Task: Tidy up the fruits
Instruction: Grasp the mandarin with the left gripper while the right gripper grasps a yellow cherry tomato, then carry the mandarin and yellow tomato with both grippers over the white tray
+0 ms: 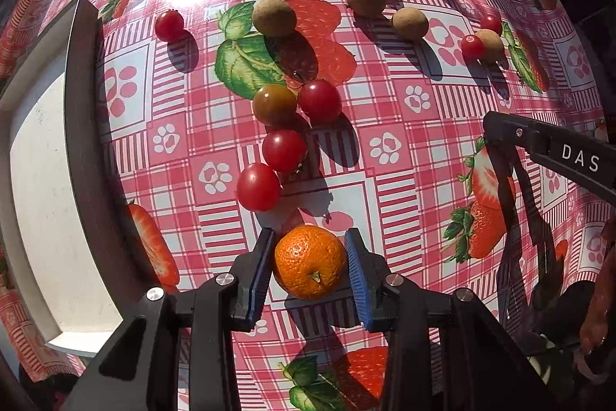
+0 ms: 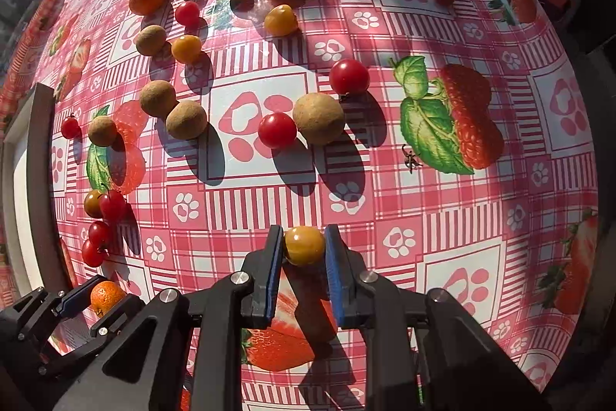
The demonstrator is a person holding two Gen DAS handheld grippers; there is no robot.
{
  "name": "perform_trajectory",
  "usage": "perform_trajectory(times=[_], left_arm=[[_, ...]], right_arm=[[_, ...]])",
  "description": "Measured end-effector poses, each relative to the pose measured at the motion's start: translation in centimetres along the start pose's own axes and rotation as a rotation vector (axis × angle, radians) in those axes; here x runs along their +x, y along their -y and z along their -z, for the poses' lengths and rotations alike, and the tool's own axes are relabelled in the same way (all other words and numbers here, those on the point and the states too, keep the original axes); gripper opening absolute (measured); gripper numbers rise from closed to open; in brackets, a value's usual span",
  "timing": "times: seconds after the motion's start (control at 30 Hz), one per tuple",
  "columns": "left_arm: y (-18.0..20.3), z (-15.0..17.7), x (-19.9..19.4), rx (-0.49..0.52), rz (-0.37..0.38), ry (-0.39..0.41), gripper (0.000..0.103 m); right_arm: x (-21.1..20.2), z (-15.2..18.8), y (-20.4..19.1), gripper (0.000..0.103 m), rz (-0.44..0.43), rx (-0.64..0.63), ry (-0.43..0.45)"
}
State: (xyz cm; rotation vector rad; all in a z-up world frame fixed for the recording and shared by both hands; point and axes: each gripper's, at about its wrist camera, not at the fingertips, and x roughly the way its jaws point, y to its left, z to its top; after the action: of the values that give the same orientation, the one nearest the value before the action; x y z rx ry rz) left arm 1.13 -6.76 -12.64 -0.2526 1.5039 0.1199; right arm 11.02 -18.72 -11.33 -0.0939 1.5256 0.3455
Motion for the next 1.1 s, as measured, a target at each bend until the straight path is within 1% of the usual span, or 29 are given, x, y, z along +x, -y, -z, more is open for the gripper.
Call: perform_trajectory(times=[0.03, 0.07, 0.23, 0.3, 0.43, 0.57, 0.73, 0.83, 0.93, 1.1], left_arm=[[-1.1, 0.4, -0.3, -0.003, 0.019, -0.004, 0.038], [-1.4, 0.5, -0.3, -0.004, 0.034, -0.005, 0.038], [-2.6, 1.3, -1.5, 0.01, 0.061, -0.003, 0.038], [-3.1, 1.7, -2.8, 0.012, 0.074, 0.002, 0.039], [-4.7, 2.8, -4.3, 0.014, 0.078, 0.036, 0.038], [-6.2, 2.5, -6.3, 0.001, 0.078, 0.078, 0.038], [-10.0, 3.0, -8.2, -0.061, 0.055, 0.118, 0.038], [-13.5, 4.2, -9.1, -0.114, 0.029, 0.135, 0.039], [-16.8, 5.2, -9.3, -0.172, -0.004, 0.132, 0.038], [-21.7, 6.8, -8.1, -0.245, -0.06, 0.099, 0.039]], right_arm=[[-0.1, 0.0, 0.3, 0.023, -0.018, 0.01, -0.003], [-0.2, 0.2, 0.4, 0.023, -0.031, 0.018, -0.005], [-1.7, 1.1, 0.1, 0.023, -0.086, 0.037, -0.004], [-2.5, 1.6, -0.2, 0.023, -0.104, 0.034, -0.002], [-3.3, 1.9, -1.9, 0.023, -0.133, 0.015, 0.006], [-4.0, 2.1, -4.4, 0.023, -0.157, -0.016, 0.013], [-5.0, 2.5, -8.6, 0.023, -0.186, -0.083, 0.013], [-5.4, 2.9, -12.0, 0.023, -0.215, -0.132, 0.008], [-5.5, 3.3, -15.9, 0.023, -0.248, -0.193, 0.0], [-4.8, 4.1, -22.5, 0.023, -0.292, -0.305, -0.028]])
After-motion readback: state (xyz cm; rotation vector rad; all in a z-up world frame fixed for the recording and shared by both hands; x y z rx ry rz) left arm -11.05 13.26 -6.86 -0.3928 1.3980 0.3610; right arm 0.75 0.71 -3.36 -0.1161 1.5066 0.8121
